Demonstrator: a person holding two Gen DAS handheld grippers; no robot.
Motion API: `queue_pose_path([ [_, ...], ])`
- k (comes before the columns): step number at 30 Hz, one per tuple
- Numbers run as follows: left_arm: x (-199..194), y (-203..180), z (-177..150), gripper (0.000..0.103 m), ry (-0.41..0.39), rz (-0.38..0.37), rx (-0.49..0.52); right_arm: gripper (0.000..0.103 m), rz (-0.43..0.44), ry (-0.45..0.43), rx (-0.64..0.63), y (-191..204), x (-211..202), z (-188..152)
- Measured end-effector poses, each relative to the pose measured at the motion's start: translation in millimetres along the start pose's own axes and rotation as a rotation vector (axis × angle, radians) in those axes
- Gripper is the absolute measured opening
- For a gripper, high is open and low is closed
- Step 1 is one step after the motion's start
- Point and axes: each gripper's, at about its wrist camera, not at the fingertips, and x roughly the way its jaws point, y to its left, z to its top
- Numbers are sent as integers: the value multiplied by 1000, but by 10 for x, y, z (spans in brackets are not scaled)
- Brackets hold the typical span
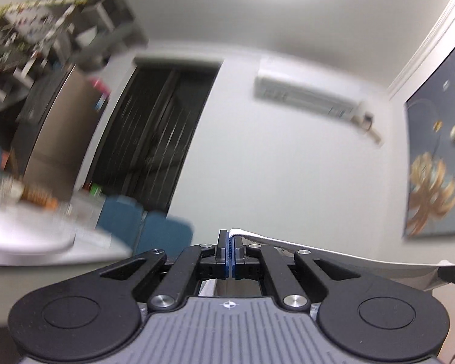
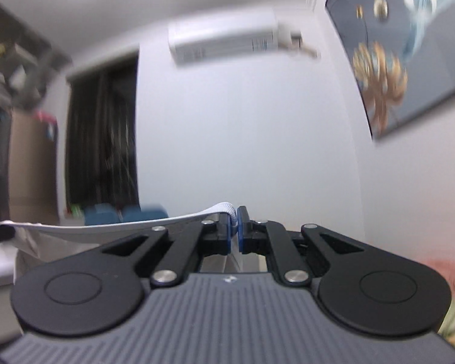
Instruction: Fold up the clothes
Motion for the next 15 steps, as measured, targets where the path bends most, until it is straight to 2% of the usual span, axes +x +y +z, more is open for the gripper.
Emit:
queue_pose_path([
  [4, -359, -304, 766, 1, -73, -51, 33, 7, 18, -107, 5, -33, -421, 809],
  [8, -637, -592, 1285, 2, -107, -78, 43, 7, 29, -178, -30, -57, -725, 1332],
  [11, -661, -734, 1485, 2, -83, -80, 50, 7, 25, -154, -56, -99, -655, 1416],
  [15, -394, -825, 1305, 2, -26, -56, 82, 7, 9, -51, -87, -209, -262, 1156],
])
